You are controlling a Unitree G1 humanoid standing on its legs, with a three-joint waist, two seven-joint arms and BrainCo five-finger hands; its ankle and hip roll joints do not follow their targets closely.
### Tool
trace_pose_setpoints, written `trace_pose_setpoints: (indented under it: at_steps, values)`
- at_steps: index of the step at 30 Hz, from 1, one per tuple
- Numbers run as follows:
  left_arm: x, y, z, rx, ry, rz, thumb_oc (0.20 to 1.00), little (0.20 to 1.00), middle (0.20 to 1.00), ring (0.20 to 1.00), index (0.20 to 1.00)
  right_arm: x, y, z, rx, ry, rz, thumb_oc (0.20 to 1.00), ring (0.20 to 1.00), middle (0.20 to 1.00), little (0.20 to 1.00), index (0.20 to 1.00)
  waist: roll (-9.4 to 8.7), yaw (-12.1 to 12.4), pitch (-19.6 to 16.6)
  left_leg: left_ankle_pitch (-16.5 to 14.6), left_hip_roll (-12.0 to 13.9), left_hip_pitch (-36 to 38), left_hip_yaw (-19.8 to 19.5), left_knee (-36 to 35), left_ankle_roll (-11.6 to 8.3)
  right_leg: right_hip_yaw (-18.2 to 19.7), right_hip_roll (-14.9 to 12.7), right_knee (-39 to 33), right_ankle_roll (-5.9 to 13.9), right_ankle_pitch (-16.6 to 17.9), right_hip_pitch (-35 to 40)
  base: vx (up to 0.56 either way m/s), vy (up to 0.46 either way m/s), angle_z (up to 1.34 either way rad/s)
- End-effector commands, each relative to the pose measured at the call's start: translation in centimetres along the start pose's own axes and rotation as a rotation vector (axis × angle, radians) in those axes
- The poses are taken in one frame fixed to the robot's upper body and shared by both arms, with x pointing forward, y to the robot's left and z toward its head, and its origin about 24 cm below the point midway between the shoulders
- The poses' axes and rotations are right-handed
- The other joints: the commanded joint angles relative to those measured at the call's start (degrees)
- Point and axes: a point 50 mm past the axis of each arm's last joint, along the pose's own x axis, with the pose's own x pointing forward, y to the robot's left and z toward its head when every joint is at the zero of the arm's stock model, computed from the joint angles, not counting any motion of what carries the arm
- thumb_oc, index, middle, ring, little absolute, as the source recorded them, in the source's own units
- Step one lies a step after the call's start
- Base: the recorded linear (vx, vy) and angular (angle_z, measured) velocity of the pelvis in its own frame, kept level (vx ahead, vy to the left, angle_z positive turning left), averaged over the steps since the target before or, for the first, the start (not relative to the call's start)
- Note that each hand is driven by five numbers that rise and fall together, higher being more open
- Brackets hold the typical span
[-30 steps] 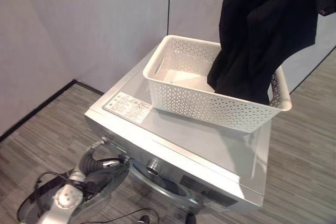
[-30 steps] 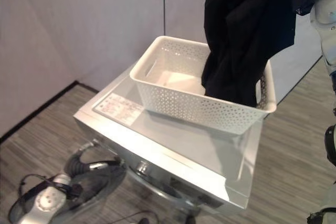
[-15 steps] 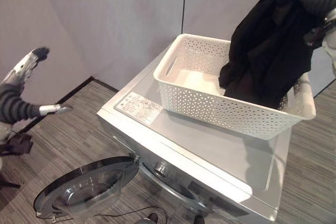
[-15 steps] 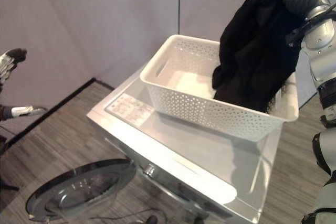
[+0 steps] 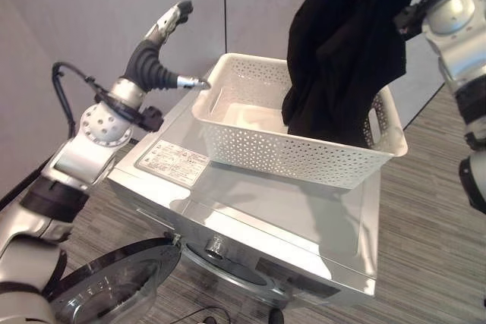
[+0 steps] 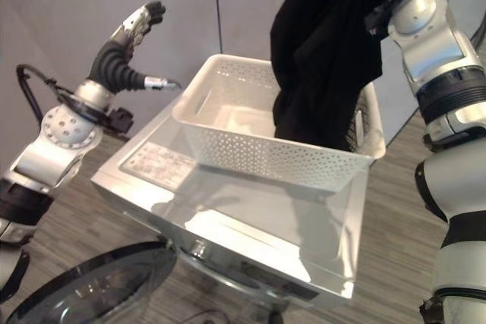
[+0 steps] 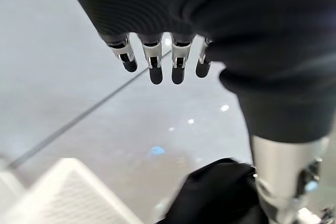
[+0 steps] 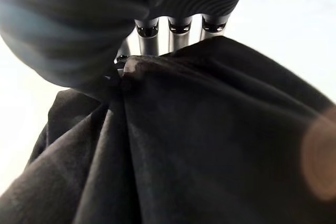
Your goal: Grab the laundry basket,head to the washer,open it,put in the laundry and shut it.
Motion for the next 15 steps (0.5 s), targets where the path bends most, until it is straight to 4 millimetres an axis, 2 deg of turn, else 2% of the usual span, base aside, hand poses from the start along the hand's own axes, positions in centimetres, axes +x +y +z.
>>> trace_pose_setpoints:
  at_steps: [1,2,4,6,7,11,12,13,15]
  values:
    - [3.0,0.2,1.1,-0.064,-0.032,0.048,1.000,1.000,1.000,1.000,1.000,1.6,-2.3,5.2,0.023,-0.120,-0.086,0.200,0.200,0.200,0.200,0.200,-2.76,-0.25,-5.28,-1.50,0.07,0.51,2.28,-0.18,1.44,1.17,-4.20,2.92,4.29,-5.86,3.47,0.00,0.000,0.00]
    - [3.1,0.2,1.2,-0.064,-0.035,0.047,1.000,1.000,1.000,1.000,1.000,1.6,-2.4,5.2,0.023,-0.119,-0.088,0.200,0.200,0.200,0.200,0.200,-2.83,-0.16,-5.20,-1.50,0.07,0.49,2.28,-0.17,1.44,1.16,-4.20,2.92,4.29,-5.86,3.45,-0.01,0.006,-0.05]
    - [4.6,-1.2,1.4,-0.126,-0.017,0.023,1.000,1.000,1.000,1.000,1.000,1.8,-1.7,5.6,0.025,-0.118,-0.076,0.200,0.200,0.200,0.200,0.200,-2.68,-0.47,-5.32,-1.33,0.05,0.36,2.34,-0.17,1.33,1.11,-4.25,2.95,4.33,-5.80,3.36,-0.01,0.001,-0.02]
    - [5.9,-3.4,1.0,-0.262,0.029,-0.019,1.000,1.000,1.000,1.000,1.000,2.1,-0.6,6.4,0.032,-0.122,-0.052,0.200,0.200,0.200,0.200,0.200,-2.44,-0.99,-5.48,-1.09,0.05,0.28,2.39,-0.22,1.17,1.01,-4.34,2.99,4.45,-5.65,3.25,0.00,0.000,0.00]
    - [5.9,-3.4,1.1,-0.262,0.029,-0.020,1.000,1.000,1.000,1.000,1.000,2.1,-0.6,6.4,0.032,-0.121,-0.053,0.200,0.200,0.200,0.200,0.200,-2.46,-0.96,-5.46,-1.09,0.05,0.27,2.39,-0.22,1.17,1.00,-4.34,2.99,4.45,-5.65,3.24,0.00,0.000,0.00]
    - [6.9,-6.2,0.4,-0.336,0.107,-0.081,1.000,1.000,1.000,1.000,1.000,2.3,0.6,6.8,0.062,-0.119,-0.035,0.200,0.200,0.200,0.200,0.200,-1.97,-1.62,-5.58,-1.40,0.37,0.89,2.62,-0.51,1.01,0.90,-4.17,2.76,4.50,-5.80,3.75,0.00,0.000,0.00]
    - [7.3,-7.4,0.5,-0.363,0.121,-0.102,1.000,1.000,1.000,1.000,1.000,2.4,1.1,7.4,0.096,-0.124,-0.025,0.200,0.200,0.200,0.200,0.200,-1.90,-1.85,-5.73,-1.32,0.42,0.94,2.75,-0.64,0.92,0.87,-4.18,2.65,4.53,-5.65,3.71,0.00,0.000,0.00]
    - [7.3,-7.4,0.5,-0.363,0.121,-0.102,1.000,1.000,1.000,1.000,1.000,2.4,1.1,7.4,0.096,-0.124,-0.025,0.200,0.200,0.200,0.200,0.200,-1.90,-1.84,-5.73,-1.32,0.42,0.94,2.75,-0.64,0.92,0.88,-4.18,2.65,4.53,-5.65,3.71,0.00,0.000,0.00]
    - [7.9,-9.1,0.7,-0.350,0.140,-0.127,1.000,1.000,1.000,1.000,1.000,2.5,1.3,7.9,0.104,-0.129,-0.024,0.200,0.200,0.200,0.200,0.200,-1.75,-2.36,-5.90,-1.26,0.47,0.96,3.03,-0.73,0.81,1.01,-4.19,2.52,4.62,-5.48,3.55,0.00,0.000,0.00]
